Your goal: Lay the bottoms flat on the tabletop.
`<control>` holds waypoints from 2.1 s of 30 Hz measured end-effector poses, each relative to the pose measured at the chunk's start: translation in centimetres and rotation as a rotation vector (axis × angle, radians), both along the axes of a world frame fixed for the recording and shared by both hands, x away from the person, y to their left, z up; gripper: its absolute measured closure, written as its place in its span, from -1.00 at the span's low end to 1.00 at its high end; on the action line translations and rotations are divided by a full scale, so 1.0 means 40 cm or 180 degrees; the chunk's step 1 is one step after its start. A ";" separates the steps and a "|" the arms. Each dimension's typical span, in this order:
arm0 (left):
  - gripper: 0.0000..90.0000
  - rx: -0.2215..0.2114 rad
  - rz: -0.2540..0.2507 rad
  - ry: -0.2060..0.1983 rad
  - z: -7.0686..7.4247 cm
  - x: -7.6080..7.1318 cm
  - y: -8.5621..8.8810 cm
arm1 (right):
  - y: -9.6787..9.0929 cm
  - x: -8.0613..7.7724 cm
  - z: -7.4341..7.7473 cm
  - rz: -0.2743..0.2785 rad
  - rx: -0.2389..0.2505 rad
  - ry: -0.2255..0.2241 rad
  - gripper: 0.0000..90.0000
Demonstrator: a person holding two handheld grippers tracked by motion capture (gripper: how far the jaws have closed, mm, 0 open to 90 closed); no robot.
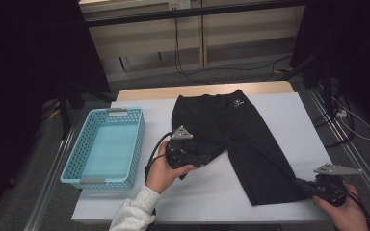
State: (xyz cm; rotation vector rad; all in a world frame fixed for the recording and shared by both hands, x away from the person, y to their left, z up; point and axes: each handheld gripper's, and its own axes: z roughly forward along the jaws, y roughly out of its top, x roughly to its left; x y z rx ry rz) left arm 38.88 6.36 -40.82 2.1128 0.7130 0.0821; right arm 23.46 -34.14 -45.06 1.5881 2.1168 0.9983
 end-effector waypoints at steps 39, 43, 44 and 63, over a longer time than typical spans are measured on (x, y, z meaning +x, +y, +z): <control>-0.40 0.0106 0.0069 0.0030 -0.015 0.000 0.019 | 0.023 0.307 -0.022 -0.0285 -0.0037 -0.0142 1.00; -0.40 0.0088 0.0073 0.0014 -0.014 -0.001 0.018 | 0.008 0.301 -0.020 -0.0308 -0.0041 -0.0136 1.00; -0.40 0.0091 0.0073 0.0011 -0.014 -0.001 0.018 | 0.004 0.299 -0.021 -0.0318 -0.0015 -0.0134 1.00; -0.40 0.0109 0.0045 0.0019 -0.015 -0.003 0.015 | -0.040 0.265 -0.022 -0.0430 0.0031 -0.0153 1.00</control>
